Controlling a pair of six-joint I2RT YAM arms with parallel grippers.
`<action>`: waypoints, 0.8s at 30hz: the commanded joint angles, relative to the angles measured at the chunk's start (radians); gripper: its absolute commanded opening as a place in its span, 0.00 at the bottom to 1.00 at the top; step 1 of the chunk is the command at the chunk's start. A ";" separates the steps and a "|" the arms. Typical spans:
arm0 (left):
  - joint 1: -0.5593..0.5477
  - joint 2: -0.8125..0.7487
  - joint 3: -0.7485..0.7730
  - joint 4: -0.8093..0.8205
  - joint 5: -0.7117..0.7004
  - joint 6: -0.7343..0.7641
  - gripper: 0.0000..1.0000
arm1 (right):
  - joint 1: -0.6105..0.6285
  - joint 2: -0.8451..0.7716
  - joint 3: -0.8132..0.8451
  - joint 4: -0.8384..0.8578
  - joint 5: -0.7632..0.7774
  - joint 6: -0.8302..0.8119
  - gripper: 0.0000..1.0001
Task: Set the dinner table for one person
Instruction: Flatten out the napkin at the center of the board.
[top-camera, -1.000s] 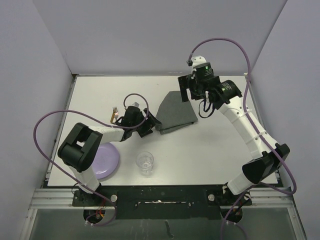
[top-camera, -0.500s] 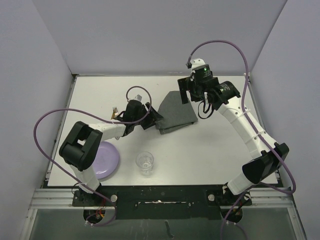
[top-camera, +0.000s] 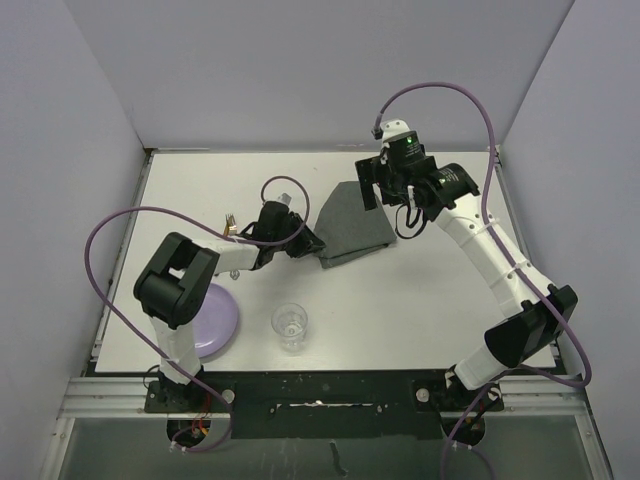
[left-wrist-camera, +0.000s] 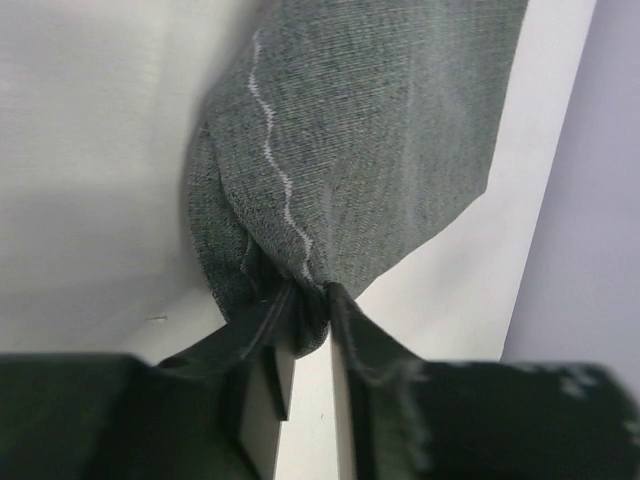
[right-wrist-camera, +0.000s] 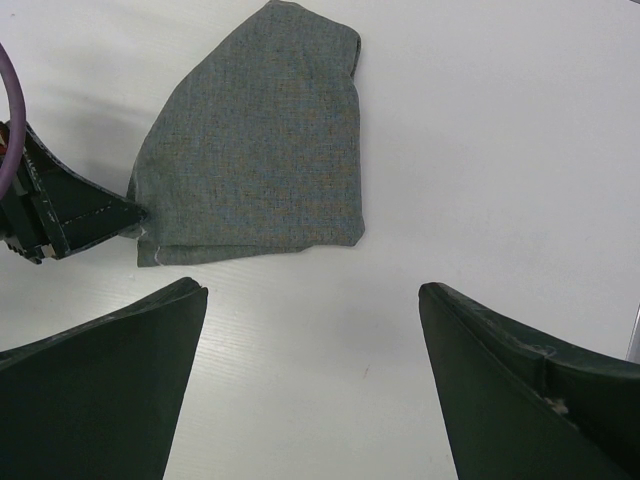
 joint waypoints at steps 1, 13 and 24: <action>0.006 0.015 -0.009 0.145 0.056 0.011 0.12 | -0.008 -0.059 0.004 0.036 0.023 -0.010 0.90; -0.029 -0.175 0.241 -0.200 -0.050 0.381 0.00 | -0.017 -0.067 -0.105 0.084 0.076 0.024 0.90; -0.026 -0.038 1.019 -0.614 -0.084 0.723 0.00 | -0.041 -0.101 -0.498 0.269 -0.022 0.128 0.88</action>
